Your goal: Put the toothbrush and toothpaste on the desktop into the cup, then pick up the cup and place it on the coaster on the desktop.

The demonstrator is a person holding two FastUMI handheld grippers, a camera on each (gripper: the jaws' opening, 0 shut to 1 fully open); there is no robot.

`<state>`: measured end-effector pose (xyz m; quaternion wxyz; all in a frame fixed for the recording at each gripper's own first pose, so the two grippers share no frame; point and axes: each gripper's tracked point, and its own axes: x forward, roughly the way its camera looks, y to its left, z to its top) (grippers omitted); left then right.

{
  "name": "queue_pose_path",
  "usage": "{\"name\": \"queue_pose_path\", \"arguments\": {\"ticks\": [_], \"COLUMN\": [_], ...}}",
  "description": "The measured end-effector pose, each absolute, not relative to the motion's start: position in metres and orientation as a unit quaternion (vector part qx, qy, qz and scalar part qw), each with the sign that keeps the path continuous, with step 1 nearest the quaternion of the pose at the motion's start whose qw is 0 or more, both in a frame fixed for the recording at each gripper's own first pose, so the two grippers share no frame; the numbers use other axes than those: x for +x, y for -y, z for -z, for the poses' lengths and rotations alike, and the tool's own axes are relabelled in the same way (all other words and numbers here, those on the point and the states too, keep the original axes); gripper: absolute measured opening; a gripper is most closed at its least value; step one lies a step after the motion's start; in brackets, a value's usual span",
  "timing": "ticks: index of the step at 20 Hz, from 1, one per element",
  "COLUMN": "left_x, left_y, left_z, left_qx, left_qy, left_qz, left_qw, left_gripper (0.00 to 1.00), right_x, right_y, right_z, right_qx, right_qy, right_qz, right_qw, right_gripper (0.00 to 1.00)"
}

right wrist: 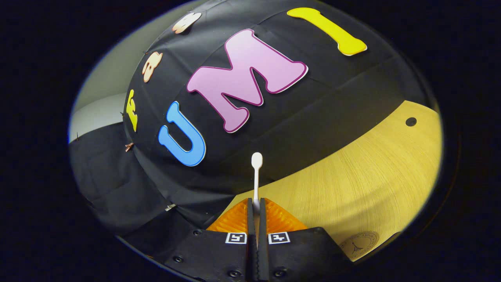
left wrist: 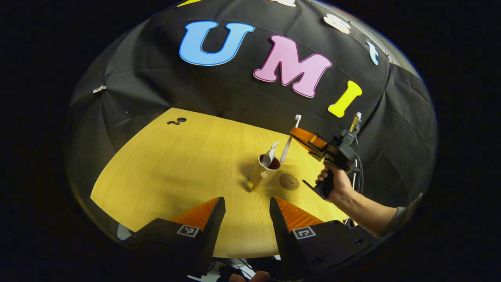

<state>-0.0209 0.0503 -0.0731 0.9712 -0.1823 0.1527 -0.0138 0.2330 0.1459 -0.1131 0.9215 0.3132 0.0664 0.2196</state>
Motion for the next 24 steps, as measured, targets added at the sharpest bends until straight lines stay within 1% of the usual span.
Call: {"name": "queue_pose_path", "arguments": {"ticks": [7,12,17,21,23,24], "left_x": [-0.040,-0.047,-0.046,-0.041,-0.036,-0.034], "left_y": [-0.050,-0.051,-0.046,-0.041,-0.039,-0.038], "left_z": [0.103,0.097,0.086,0.079,0.078,0.076], "left_qx": [-0.192,-0.183,-0.186,-0.188,-0.189,-0.190], "left_qy": [-0.178,-0.170,-0.156,-0.146,-0.148,-0.149], "left_qz": [0.018,0.018,0.026,0.034,0.036,0.037], "left_qw": [0.965,0.968,0.970,0.971,0.970,0.970], "left_gripper": [0.71,0.71,0.71,0.71,0.71,0.71], "right_x": [0.228,0.218,0.198,0.179,0.171,0.166], "right_y": [-0.152,-0.153,-0.153,-0.155,-0.156,-0.158], "right_z": [0.170,0.173,0.176,0.194,0.201,0.204], "right_qx": [0.284,0.267,0.258,0.247,0.244,0.244], "right_qy": [-0.080,-0.084,-0.109,-0.153,-0.174,-0.184], "right_qz": [-0.197,-0.193,-0.200,-0.210,-0.213,-0.215], "right_qw": [0.935,0.940,0.939,0.934,0.930,0.928], "right_gripper": [0.05,0.08,0.10,0.11,0.16,0.22]}}
